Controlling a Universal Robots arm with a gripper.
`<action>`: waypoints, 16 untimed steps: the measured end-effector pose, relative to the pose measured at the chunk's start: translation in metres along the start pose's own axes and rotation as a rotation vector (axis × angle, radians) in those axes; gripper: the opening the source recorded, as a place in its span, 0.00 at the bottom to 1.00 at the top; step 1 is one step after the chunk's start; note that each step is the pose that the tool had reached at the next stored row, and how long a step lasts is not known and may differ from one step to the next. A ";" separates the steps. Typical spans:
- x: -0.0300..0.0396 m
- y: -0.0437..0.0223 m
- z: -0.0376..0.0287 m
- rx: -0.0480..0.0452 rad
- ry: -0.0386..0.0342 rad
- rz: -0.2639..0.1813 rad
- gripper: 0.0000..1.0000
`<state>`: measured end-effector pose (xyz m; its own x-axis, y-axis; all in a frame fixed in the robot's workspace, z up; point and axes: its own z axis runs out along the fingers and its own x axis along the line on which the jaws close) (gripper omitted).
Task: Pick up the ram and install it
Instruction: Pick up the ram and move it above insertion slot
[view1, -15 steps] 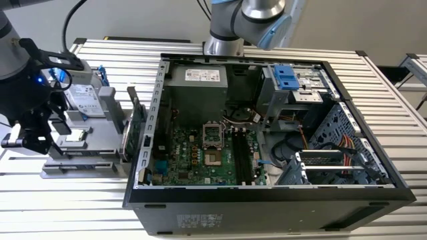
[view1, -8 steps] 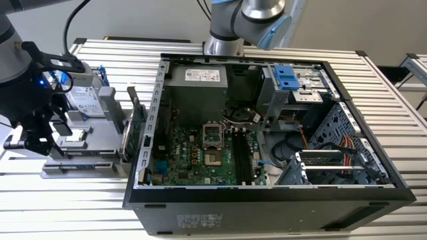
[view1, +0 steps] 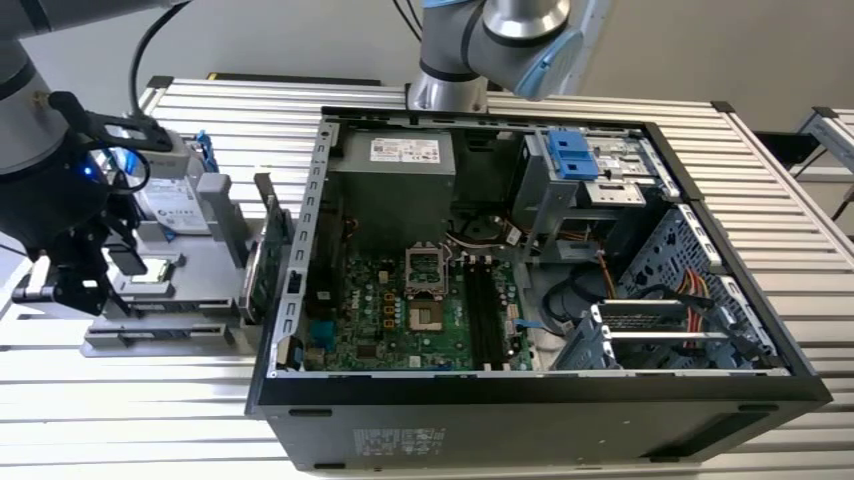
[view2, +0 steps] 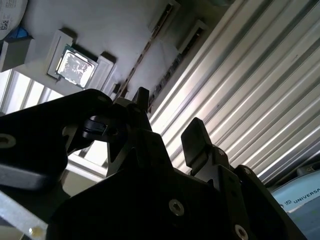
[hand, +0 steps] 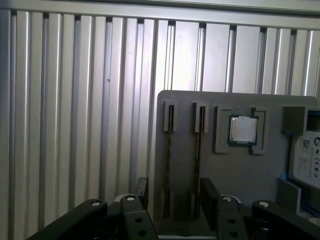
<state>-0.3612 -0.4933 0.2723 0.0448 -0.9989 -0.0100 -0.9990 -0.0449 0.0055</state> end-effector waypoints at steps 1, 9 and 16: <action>0.0000 0.0000 0.0008 -0.0001 0.0001 0.000 1.00; 0.0001 0.0000 0.0063 -0.0009 0.0006 0.000 1.00; 0.0001 -0.0001 0.0108 -0.0010 0.0010 0.000 1.00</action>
<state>-0.3612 -0.4933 0.2615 0.0449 -0.9990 -0.0090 -0.9990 -0.0449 0.0065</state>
